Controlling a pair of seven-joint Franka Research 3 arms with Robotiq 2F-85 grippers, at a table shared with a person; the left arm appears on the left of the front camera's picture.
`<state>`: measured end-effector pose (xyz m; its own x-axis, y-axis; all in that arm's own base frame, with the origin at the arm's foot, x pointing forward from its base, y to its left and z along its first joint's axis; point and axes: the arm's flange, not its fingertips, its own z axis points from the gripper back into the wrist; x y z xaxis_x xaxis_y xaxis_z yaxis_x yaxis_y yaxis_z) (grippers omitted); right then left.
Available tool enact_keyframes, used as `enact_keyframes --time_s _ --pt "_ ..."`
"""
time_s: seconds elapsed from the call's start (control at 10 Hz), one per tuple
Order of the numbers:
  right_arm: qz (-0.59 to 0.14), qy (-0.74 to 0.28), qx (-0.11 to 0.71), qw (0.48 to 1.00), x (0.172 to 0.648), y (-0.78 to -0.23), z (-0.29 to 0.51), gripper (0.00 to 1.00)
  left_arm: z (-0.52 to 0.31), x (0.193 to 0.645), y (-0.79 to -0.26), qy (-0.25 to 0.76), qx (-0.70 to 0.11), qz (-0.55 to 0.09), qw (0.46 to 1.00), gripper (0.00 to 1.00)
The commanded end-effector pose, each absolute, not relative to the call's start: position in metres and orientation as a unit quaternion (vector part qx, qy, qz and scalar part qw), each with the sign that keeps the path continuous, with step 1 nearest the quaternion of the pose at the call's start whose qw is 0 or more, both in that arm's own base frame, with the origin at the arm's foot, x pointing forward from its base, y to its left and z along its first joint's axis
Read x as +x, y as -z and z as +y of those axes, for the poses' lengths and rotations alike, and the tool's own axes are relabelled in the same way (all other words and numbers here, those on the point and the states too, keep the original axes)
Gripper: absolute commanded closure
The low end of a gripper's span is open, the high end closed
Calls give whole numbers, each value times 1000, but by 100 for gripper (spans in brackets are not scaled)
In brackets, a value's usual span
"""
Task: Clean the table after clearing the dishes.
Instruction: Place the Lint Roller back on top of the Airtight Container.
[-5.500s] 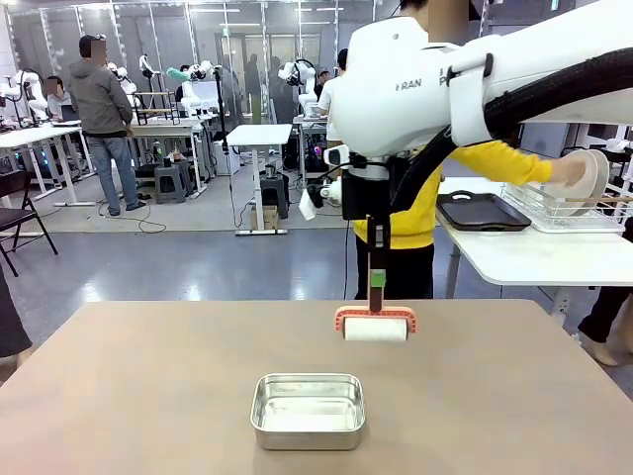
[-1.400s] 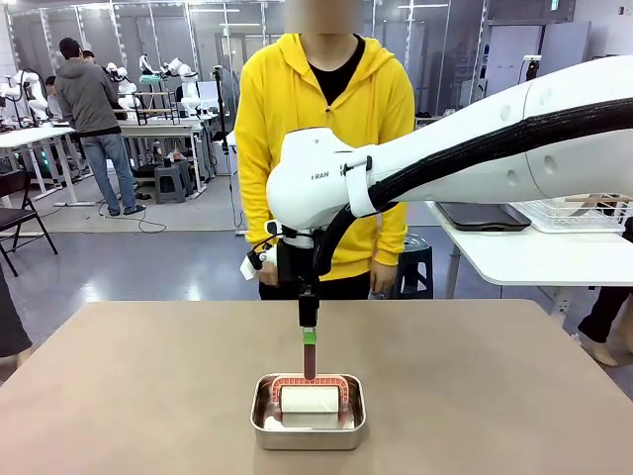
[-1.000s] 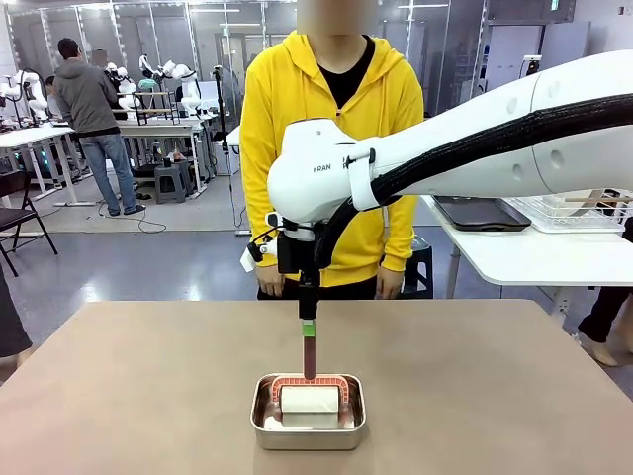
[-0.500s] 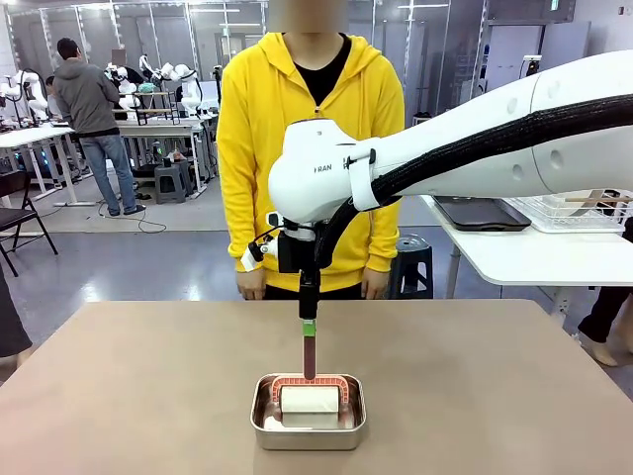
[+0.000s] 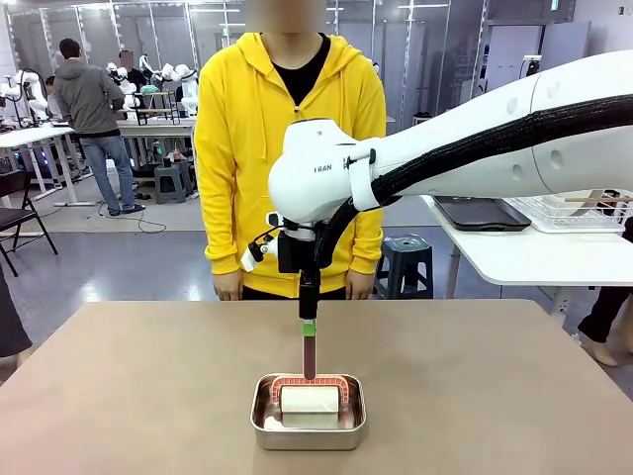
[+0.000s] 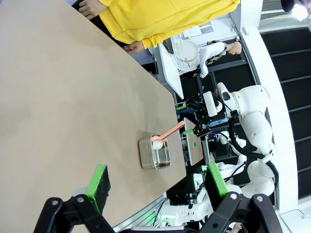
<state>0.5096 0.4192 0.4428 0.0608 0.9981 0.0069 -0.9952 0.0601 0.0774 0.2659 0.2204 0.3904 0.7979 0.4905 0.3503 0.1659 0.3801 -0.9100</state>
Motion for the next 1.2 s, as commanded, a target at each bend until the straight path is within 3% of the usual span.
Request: enact_keyframes --time_s 0.0,1.1 --pt "25 -685 31 727 508 -444 420 0 221 264 -395 -112 -552 -298 771 0" --pt "25 -685 31 727 508 -444 420 0 221 264 -395 -112 -552 -298 771 0"
